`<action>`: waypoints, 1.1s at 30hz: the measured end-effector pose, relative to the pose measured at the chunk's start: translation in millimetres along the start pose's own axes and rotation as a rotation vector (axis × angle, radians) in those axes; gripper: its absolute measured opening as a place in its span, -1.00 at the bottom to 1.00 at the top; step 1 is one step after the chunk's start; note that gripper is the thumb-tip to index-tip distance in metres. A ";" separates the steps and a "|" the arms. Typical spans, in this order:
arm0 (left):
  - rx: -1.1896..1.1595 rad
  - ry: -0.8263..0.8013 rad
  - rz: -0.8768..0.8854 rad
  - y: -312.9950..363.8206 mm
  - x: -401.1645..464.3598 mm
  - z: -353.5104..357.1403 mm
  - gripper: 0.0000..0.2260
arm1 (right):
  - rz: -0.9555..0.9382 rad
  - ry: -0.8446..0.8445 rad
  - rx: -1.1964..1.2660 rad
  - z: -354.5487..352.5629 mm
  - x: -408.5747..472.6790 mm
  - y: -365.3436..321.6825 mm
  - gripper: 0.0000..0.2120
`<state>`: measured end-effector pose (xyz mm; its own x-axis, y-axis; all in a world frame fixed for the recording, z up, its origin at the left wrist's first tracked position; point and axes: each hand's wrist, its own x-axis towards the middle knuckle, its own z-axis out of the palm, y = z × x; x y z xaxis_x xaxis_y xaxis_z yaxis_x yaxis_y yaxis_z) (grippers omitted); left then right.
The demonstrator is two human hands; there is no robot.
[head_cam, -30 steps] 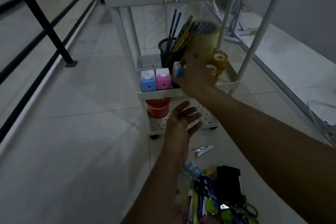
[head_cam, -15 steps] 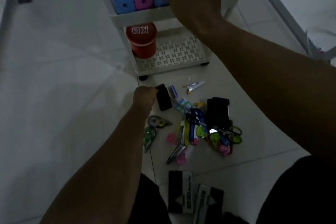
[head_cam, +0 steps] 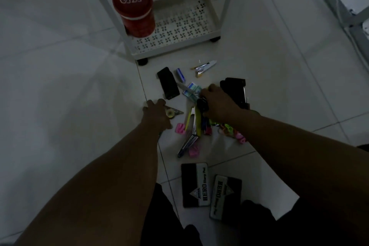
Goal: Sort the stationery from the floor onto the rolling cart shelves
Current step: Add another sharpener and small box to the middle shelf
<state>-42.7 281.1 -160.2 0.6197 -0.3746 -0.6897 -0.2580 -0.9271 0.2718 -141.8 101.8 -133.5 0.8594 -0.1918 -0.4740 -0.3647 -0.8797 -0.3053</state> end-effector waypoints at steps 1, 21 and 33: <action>0.015 0.036 0.047 -2.5 0.0 2.9 -0.23 | -0.022 -0.013 -0.056 4.1 -0.6 4.5 -0.36; -0.356 -0.024 0.099 5.6 16.7 18.6 -0.49 | -0.119 -0.190 -0.350 0.4 80.8 -7.8 -0.31; -0.394 0.271 -0.126 18.3 19.0 -2.4 -0.87 | -0.033 -0.080 0.153 -27.4 82.8 0.2 -0.77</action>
<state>-33.9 257.0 -166.7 0.8123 -0.2001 -0.5478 0.0986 -0.8787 0.4671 -60.9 73.9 -150.2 0.8431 -0.1232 -0.5235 -0.3918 -0.8075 -0.4410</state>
